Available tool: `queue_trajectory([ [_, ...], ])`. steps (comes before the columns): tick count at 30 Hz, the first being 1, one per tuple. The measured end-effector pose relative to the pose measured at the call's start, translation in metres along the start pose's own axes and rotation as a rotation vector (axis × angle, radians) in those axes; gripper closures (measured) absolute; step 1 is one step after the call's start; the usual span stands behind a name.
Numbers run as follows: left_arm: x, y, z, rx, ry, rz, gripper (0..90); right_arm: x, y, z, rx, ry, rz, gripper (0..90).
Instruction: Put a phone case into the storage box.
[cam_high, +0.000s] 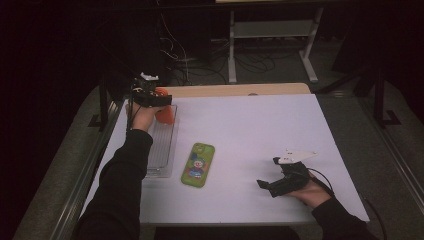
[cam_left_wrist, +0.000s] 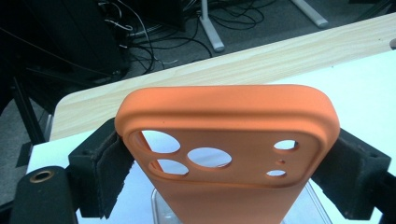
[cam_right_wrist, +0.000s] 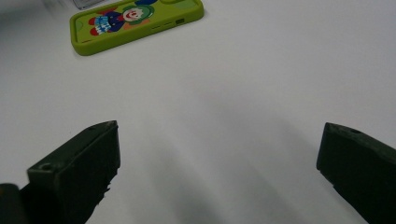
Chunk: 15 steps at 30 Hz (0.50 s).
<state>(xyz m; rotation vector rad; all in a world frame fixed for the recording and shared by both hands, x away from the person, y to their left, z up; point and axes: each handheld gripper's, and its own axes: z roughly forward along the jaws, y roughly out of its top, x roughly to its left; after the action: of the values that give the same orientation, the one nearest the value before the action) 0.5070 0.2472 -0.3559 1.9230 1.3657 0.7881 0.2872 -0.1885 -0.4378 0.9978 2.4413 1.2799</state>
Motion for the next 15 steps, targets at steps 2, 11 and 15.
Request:
queue_trajectory([
  [2,-0.0012,-0.0003,0.0017,0.002,0.004,0.008,13.4,0.0000,-0.0001,0.0002,-0.001,0.001,0.000,0.0],
  [11,-0.0034,-0.0006,0.0078,-0.004,0.017,-0.002,12.8,-0.0001,-0.0001,0.0003,0.000,0.002,-0.001,0.0],
  [15,-0.0020,-0.0012,0.0103,-0.007,0.006,-0.013,12.5,0.0001,-0.0002,0.0006,0.002,0.004,-0.002,0.0],
])
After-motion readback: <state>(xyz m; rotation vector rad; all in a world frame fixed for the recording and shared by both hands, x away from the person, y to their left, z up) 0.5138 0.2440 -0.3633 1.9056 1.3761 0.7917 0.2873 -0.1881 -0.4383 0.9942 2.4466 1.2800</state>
